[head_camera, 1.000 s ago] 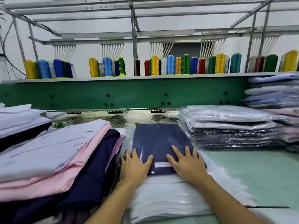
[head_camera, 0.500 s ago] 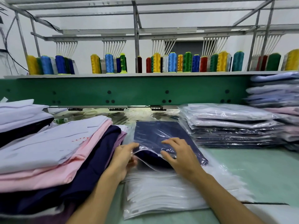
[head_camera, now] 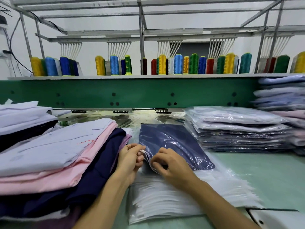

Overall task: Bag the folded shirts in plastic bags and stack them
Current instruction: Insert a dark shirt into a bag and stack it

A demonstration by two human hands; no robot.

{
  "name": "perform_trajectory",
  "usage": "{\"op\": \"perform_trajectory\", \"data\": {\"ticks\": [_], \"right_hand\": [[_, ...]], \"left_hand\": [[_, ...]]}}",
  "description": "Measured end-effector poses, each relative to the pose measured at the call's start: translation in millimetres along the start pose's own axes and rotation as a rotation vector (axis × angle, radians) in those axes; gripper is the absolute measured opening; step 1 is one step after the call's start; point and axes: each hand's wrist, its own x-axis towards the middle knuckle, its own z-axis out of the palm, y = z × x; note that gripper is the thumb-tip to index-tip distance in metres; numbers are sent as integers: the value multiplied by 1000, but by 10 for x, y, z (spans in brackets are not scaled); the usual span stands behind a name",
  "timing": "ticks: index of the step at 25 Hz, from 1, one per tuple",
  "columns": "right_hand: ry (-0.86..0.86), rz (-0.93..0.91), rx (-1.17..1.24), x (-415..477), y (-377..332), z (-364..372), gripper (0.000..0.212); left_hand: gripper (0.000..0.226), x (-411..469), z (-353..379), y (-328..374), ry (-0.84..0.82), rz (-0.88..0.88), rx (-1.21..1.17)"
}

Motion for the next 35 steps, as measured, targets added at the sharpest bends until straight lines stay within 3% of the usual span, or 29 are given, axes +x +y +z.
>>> {"op": "perform_trajectory", "data": {"ticks": [8, 17, 21, 28, 35], "right_hand": [[247, 7, -11, 119, -232, 114, 15], [351, -19, -161, 110, -248, 142, 13], [349, 3, -244, 119, -202, 135, 14], [296, 61, -201, 24, -16, -21, 14], [251, 70, -249, -79, 184, -254, 12]], "left_hand": [[21, -11, -7, -16, -36, 50, 15], [19, -67, 63, -6, -43, 44, -13], [40, -75, 92, 34, -36, 1, -157], [31, -14, 103, 30, 20, -11, -425], [28, -9, 109, 65, 53, 13, -547]]}}
